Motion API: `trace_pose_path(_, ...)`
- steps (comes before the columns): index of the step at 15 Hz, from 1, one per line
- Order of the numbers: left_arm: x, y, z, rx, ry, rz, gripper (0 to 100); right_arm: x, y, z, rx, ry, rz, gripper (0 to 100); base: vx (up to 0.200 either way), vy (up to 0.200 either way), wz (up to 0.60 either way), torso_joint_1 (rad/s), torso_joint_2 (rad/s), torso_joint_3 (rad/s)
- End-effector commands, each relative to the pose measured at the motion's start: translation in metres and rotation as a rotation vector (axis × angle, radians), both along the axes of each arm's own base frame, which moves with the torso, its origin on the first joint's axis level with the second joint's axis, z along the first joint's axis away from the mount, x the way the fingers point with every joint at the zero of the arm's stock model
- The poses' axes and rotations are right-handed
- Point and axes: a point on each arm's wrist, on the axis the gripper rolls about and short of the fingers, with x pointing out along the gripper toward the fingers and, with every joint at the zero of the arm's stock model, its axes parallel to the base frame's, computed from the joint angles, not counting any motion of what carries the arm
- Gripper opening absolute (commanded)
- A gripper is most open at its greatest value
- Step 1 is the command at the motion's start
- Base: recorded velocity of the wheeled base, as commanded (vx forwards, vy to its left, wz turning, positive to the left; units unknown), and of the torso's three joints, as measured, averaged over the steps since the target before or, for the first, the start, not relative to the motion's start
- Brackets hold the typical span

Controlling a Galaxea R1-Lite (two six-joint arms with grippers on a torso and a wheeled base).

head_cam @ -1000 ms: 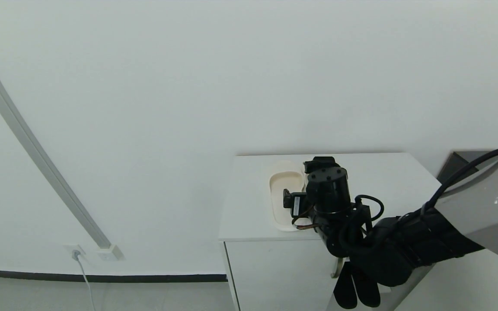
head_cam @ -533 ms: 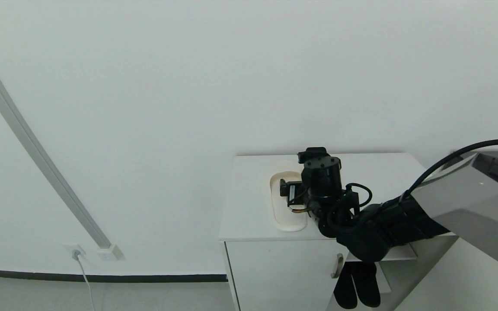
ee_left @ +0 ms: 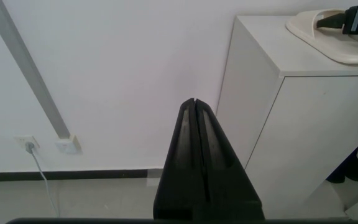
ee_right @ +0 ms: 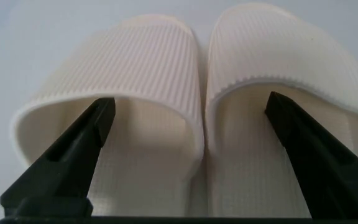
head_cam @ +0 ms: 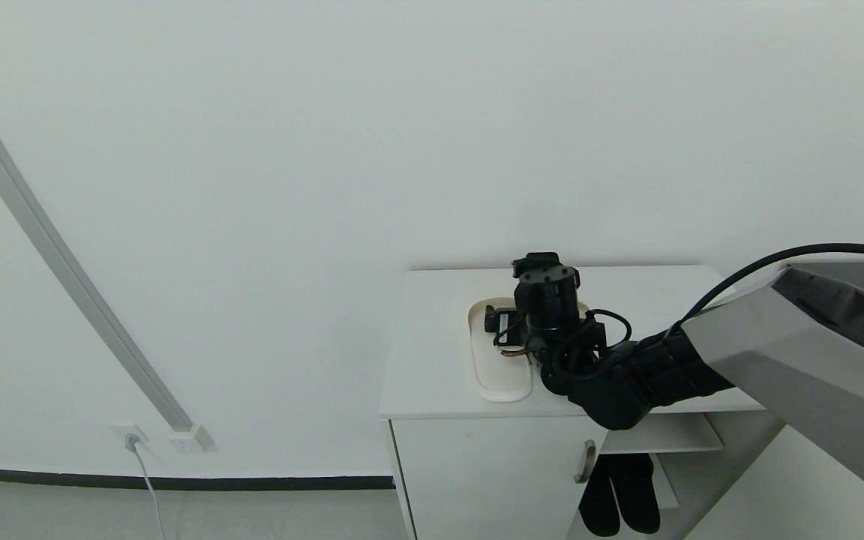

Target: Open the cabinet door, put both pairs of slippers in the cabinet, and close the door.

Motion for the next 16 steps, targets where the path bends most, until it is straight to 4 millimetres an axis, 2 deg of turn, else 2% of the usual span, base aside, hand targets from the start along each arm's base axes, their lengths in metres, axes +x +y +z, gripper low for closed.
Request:
trace_pose_path(1, 0.000, 0.000, 0.000, 0.000, 0.001, -0.001, 0, 0.007, -0.002, -0.004, -0.001, 0.002, -0.012, 100, 0.000, 0.000, 0.00, 0.000, 0.00, 0.000)
trace_pose_path(2, 0.000, 0.000, 0.000, 0.000, 0.001, 0.001, 0, 0.008, -0.002, -0.003, 0.000, 0.002, -0.012, 100, 0.000, 0.000, 0.00, 0.000, 0.00, 0.000)
trace_pose_path(3, 0.000, 0.000, 0.000, 0.000, 0.001, 0.001, 0, 0.008, -0.003, -0.002, 0.002, 0.000, -0.013, 0, 0.000, 0.000, 0.00, 0.000, 0.00, 0.000)
trace_pose_path(12, 0.000, 0.000, 0.000, 0.000, 0.001, 0.001, 0, 0.004, -0.002, 0.005, 0.002, -0.011, -0.006, 0, 0.000, 0.000, 0.00, 0.000, 0.00, 0.000)
trace_pose_path(15, 0.000, 0.000, 0.000, 0.000, 0.001, 0.001, 0, -0.015, -0.005, 0.025, -0.008, -0.029, 0.038, 0, 0.000, 0.000, 0.00, 0.000, 0.00, 0.000)
trace_pose_path(16, 0.000, 0.000, 0.000, 0.000, 0.001, 0.001, 0, -0.028, -0.007, 0.034, -0.009, -0.031, 0.063, 0, 0.000, 0.000, 0.00, 0.000, 0.00, 0.000)
